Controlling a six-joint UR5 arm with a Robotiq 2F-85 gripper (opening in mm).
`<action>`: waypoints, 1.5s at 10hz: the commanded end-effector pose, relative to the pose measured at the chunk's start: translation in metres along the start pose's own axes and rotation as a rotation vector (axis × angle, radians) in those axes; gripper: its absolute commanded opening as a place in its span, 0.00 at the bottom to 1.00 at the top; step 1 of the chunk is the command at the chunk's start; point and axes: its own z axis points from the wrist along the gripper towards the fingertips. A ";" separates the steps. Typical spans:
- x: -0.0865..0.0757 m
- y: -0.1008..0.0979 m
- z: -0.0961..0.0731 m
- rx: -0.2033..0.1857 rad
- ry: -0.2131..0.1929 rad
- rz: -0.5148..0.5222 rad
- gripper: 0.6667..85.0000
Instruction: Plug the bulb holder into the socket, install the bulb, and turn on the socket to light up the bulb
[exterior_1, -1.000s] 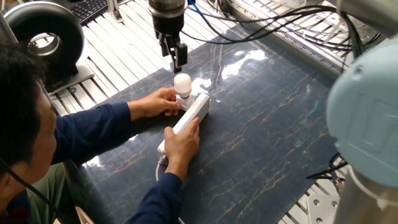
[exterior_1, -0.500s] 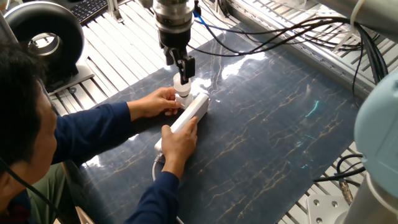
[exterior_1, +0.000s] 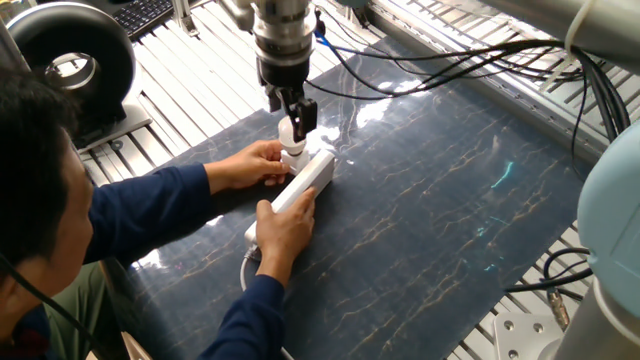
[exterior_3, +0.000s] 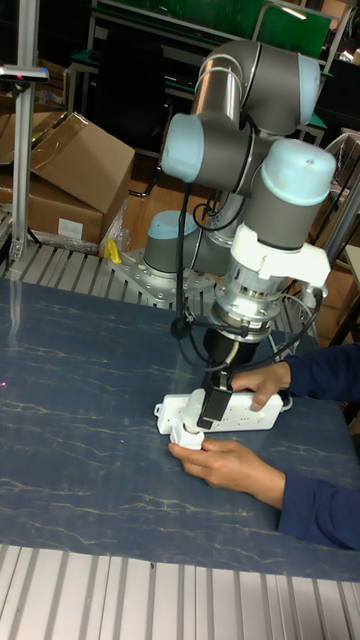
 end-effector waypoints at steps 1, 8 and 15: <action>-0.004 0.004 0.014 0.014 -0.018 0.008 0.88; -0.002 0.005 0.029 0.028 -0.024 -0.009 0.78; -0.002 0.014 0.031 0.002 -0.037 -0.024 0.67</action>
